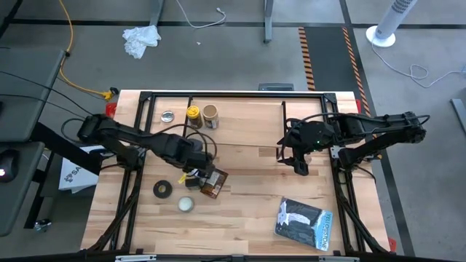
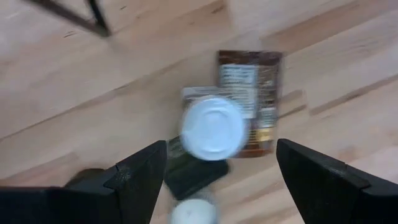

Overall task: Shelf spices
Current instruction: Put the white seasoning bottle on the shelf

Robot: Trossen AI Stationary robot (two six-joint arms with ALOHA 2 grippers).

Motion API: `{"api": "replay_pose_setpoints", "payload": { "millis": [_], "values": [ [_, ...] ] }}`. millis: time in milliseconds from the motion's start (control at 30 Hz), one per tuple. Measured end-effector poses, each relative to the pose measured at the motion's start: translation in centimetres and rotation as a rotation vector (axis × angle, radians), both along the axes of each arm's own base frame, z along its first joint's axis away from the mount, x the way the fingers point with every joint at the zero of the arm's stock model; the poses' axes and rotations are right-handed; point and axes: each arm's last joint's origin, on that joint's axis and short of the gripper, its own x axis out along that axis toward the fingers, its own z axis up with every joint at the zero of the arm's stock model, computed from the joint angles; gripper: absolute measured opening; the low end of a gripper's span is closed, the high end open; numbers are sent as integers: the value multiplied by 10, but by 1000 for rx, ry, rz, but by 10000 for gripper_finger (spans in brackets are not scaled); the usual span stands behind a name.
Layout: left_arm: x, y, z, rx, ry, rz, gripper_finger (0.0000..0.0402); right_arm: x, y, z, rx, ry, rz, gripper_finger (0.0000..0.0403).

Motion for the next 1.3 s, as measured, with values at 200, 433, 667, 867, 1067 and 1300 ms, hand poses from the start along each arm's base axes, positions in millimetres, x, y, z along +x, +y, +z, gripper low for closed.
{"api": "replay_pose_setpoints", "payload": {
  "millis": [200, 433, 667, 867, 1067, 1300],
  "values": [
    [2, 2, -20, -37, -58, 5, 300, 1, -3, 0, -10, -6, -3, 307],
    [7, 6, -30, 5, -23, 13, 300, 2, -8, 1, 6, -14, -41, 307],
    [11, 4, -42, -18, 40, -14, 300, 3, -12, 1, 8, -16, -61, 307],
    [17, 0, -56, -13, 86, -50, 300, 4, -14, 2, 10, -29, -72, 307],
    [24, 0, -70, -4, 127, -54, 300, 5, -14, 3, 13, -47, -71, 307],
    [25, -2, -75, 1, 141, -60, 283, 5, -14, 4, 14, -52, -71, 307]
  ]
}}
